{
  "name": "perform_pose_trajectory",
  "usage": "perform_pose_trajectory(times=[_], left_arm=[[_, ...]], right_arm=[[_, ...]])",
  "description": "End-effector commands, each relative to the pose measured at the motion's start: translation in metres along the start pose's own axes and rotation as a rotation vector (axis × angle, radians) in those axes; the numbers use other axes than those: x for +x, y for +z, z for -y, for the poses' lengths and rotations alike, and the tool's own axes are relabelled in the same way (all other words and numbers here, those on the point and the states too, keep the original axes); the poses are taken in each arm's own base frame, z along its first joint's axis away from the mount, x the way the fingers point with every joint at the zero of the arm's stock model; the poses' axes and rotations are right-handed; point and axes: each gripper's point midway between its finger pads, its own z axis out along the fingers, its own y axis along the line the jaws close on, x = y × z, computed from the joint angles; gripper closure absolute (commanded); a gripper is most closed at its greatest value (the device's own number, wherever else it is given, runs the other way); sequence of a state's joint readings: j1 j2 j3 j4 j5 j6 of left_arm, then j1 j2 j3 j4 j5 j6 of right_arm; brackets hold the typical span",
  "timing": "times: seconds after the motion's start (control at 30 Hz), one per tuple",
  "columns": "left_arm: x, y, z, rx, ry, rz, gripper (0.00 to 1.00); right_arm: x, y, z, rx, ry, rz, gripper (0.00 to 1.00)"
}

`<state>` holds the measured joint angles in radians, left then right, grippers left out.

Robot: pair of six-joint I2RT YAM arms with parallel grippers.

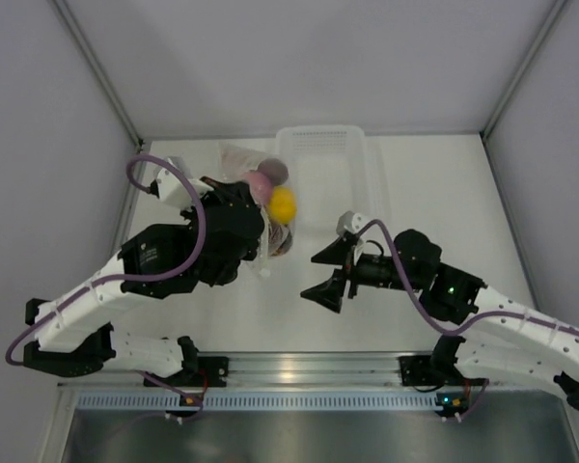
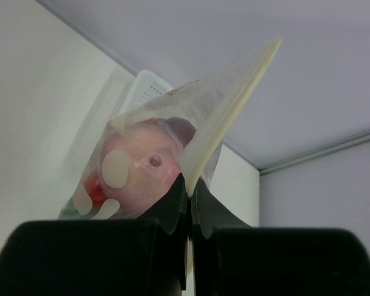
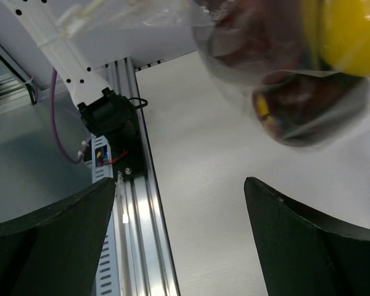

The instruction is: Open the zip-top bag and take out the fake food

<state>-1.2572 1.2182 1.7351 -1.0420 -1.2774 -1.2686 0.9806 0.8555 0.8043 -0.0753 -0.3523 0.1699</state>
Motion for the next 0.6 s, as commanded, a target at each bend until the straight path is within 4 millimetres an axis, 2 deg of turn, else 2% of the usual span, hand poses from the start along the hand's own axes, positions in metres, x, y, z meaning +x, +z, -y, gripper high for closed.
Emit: perform_pose_trajectory(times=[0.0,0.07,0.1,0.13,0.2,0.23,0.27,0.33,0.47,0.57], left_arm=[[-0.025,0.004,0.004,-0.016,-0.25,0.13,1.0],[-0.019,0.006,0.001,-0.019,-0.315,0.14,1.0],[-0.017,0.006,0.0,-0.019,-0.336,0.14,1.0],[-0.014,0.007,-0.002,-0.02,-0.348,0.143,1.0],[-0.009,0.008,-0.004,-0.019,-0.421,0.144,1.0],[-0.006,0.009,-0.009,-0.021,-0.436,0.149,1.0],[-0.006,0.01,-0.01,-0.019,-0.478,0.154,1.0],[-0.008,0.01,-0.011,-0.019,-0.496,0.174,1.0],[-0.005,0.013,-0.012,-0.018,-0.52,0.2,1.0],[0.0,0.014,-0.014,-0.02,-0.519,0.201,1.0]], right_arm=[[-0.068,0.007,-0.011,0.065,-0.139,0.278,0.13],[-0.065,0.01,-0.017,0.054,-0.137,0.325,0.15],[-0.068,0.01,-0.014,0.081,-0.134,0.356,0.16],[-0.08,0.008,-0.018,0.078,-0.135,0.426,0.18],[-0.077,0.009,-0.015,0.101,-0.126,0.455,0.21],[-0.086,0.006,-0.02,0.085,-0.128,0.508,0.22],[-0.081,0.01,-0.02,0.081,-0.127,0.504,0.24],[-0.083,0.013,-0.024,0.058,-0.122,0.516,0.27],[-0.079,0.03,-0.035,0.002,-0.089,0.469,0.45],[-0.085,0.03,-0.034,0.009,0.0,0.48,0.45]])
